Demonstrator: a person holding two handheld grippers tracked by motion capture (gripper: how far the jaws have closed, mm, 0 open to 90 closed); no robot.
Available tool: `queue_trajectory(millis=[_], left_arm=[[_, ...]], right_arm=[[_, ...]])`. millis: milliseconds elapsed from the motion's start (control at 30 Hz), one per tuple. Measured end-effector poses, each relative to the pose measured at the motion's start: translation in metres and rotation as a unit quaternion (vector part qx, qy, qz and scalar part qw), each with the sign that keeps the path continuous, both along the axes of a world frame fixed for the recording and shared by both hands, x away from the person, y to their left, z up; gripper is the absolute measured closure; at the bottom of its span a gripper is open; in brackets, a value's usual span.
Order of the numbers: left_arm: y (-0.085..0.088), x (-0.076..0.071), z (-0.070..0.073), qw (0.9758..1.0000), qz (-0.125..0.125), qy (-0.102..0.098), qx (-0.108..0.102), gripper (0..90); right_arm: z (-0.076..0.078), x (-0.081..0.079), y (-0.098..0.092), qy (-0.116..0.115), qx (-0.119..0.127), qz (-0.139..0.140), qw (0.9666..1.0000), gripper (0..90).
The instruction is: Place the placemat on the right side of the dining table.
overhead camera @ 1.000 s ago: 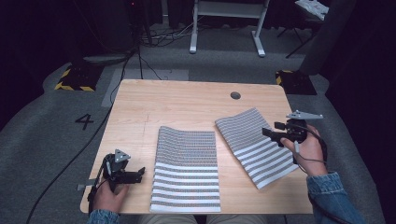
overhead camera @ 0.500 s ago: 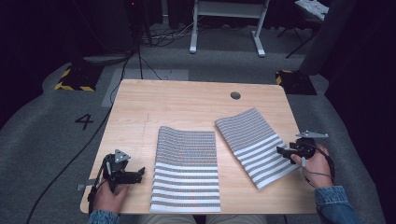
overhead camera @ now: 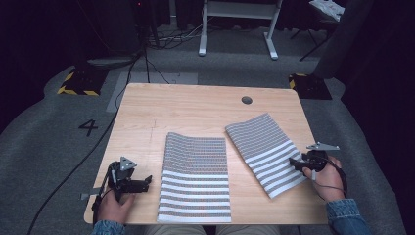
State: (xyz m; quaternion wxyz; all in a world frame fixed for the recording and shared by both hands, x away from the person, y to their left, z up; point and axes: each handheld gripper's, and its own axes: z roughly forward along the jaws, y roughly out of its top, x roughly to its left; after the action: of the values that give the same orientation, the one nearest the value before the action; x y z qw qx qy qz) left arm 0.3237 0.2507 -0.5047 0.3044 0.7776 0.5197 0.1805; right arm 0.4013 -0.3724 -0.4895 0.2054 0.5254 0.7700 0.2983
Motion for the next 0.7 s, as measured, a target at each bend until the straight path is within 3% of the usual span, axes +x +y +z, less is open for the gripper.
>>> queue_trajectory(millis=[133,167,200,267,367,700], left_arm=[[0.0,0.0,0.0,1.0,0.0,0.0,0.0,0.7],[0.0,0.0,0.0,1.0,0.0,0.0,0.0,0.6],[0.0,0.0,0.0,1.0,0.0,0.0,0.0,0.6],[0.0,0.0,0.0,1.0,0.0,0.0,0.0,0.7],[0.0,0.0,0.0,1.0,0.0,0.0,0.0,0.7],[0.0,0.0,0.0,1.0,0.0,0.0,0.0,0.6]], right_arm=[[0.003,-0.005,0.01,-0.003,-0.016,0.008,0.9998,62.1],[0.003,-0.005,0.01,-0.003,-0.016,0.008,0.9998,62.1],[0.004,-0.005,0.012,-0.005,-0.026,0.004,0.9997,73.4],[0.005,-0.004,0.011,0.002,-0.013,0.001,0.9999,79.5],[0.005,0.0,0.007,0.003,-0.01,0.005,0.9999,84.2],[0.011,0.008,0.001,-0.007,-0.025,-0.013,0.9996,85.4]])
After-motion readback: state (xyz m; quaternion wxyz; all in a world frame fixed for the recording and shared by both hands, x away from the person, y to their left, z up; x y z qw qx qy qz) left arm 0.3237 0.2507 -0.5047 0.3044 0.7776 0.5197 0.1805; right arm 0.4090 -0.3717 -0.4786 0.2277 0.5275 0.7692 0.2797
